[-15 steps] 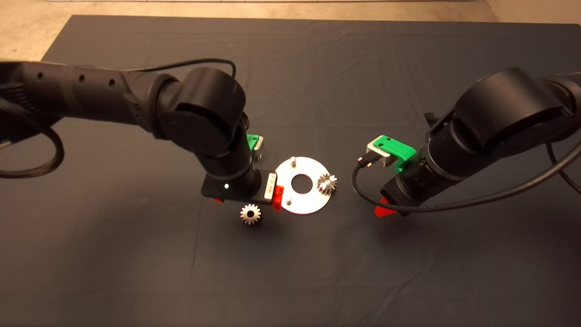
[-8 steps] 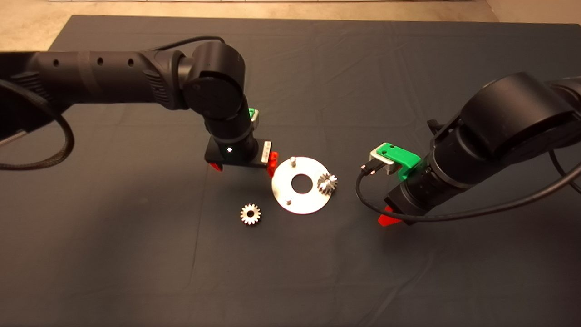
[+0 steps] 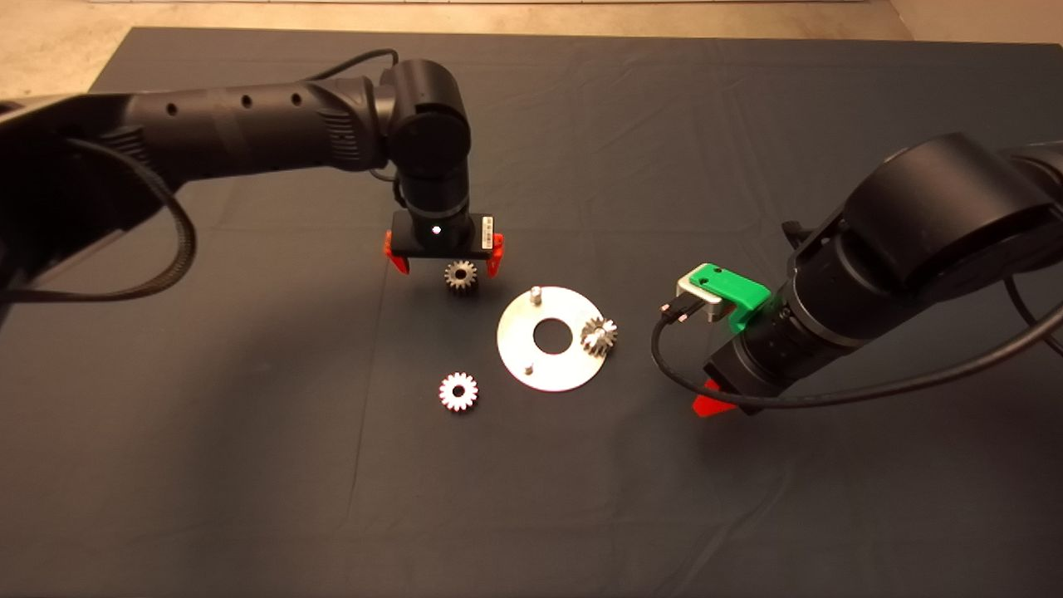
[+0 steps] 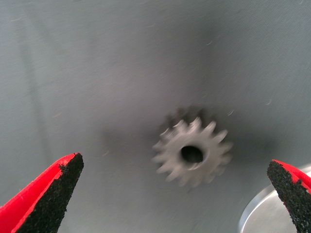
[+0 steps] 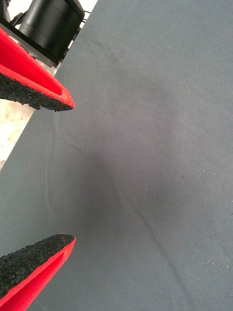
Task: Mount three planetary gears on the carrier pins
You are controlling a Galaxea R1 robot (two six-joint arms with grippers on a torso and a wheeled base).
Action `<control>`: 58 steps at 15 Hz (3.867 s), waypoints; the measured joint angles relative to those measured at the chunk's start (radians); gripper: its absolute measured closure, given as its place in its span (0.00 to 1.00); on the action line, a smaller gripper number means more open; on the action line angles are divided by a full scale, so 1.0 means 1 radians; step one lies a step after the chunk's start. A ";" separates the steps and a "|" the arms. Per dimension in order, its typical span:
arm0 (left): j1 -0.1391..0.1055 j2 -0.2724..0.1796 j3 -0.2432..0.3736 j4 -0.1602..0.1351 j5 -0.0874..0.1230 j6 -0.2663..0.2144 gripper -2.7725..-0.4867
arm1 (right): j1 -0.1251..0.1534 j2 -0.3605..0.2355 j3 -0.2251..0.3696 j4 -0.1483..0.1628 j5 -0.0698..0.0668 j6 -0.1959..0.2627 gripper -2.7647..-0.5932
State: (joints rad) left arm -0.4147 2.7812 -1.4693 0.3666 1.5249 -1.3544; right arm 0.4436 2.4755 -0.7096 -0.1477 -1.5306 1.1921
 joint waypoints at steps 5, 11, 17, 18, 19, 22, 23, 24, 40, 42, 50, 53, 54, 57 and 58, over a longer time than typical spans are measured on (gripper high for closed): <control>0.024 0.046 -0.076 0.002 -0.005 0.030 0.01 | 0.000 -0.002 0.000 0.010 0.000 0.002 0.41; 0.044 0.054 -0.098 0.002 -0.002 0.054 0.01 | 0.000 -0.002 0.000 0.015 0.000 0.002 0.41; 0.046 0.059 -0.102 0.007 0.000 0.093 0.03 | 0.000 -0.002 0.000 0.017 0.000 0.003 0.41; 0.046 0.061 -0.102 0.008 0.001 0.097 0.04 | 0.000 -0.002 0.001 0.017 0.000 0.003 0.41; 0.046 0.062 -0.102 0.009 0.001 0.099 0.04 | 0.000 -0.002 0.002 0.017 0.000 0.003 0.41; 0.046 0.062 -0.102 0.009 -0.005 0.108 0.09 | 0.000 -0.002 0.006 0.017 0.000 0.003 0.41; 0.046 0.062 -0.102 0.009 -0.005 0.111 0.10 | 0.000 -0.002 0.009 0.018 0.000 0.003 0.41; 0.046 0.062 -0.102 0.009 -0.005 0.111 0.10 | 0.000 -0.003 0.012 0.018 0.000 0.003 0.41; 0.047 0.059 -0.107 0.007 -0.009 0.138 0.30 | 0.000 -0.022 0.041 0.018 0.000 0.014 0.41; 0.047 0.059 -0.110 0.007 -0.011 0.141 0.35 | 0.000 -0.028 0.051 0.019 0.000 0.014 0.41; 0.046 0.062 -0.122 0.004 -0.014 0.151 0.48 | -0.001 -0.066 0.076 0.019 0.000 0.014 0.41; 0.046 0.062 -0.125 0.004 -0.014 0.153 0.55 | -0.001 -0.075 0.079 0.019 -0.001 0.014 0.41; 0.046 0.061 -0.126 0.004 -0.013 0.156 0.60 | -0.001 -0.076 0.079 0.019 0.000 0.014 0.41; 0.046 0.061 -0.126 0.004 -0.013 0.156 0.65 | -0.001 -0.077 0.090 0.019 -0.001 0.023 0.41; 0.046 0.061 -0.126 0.004 -0.013 0.156 0.67 | -0.002 -0.077 0.098 0.019 0.000 0.033 0.41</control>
State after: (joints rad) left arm -0.3683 2.8426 -1.5951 0.3709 1.5115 -1.1983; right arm 0.4419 2.3985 -0.6116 -0.1289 -1.5309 1.2247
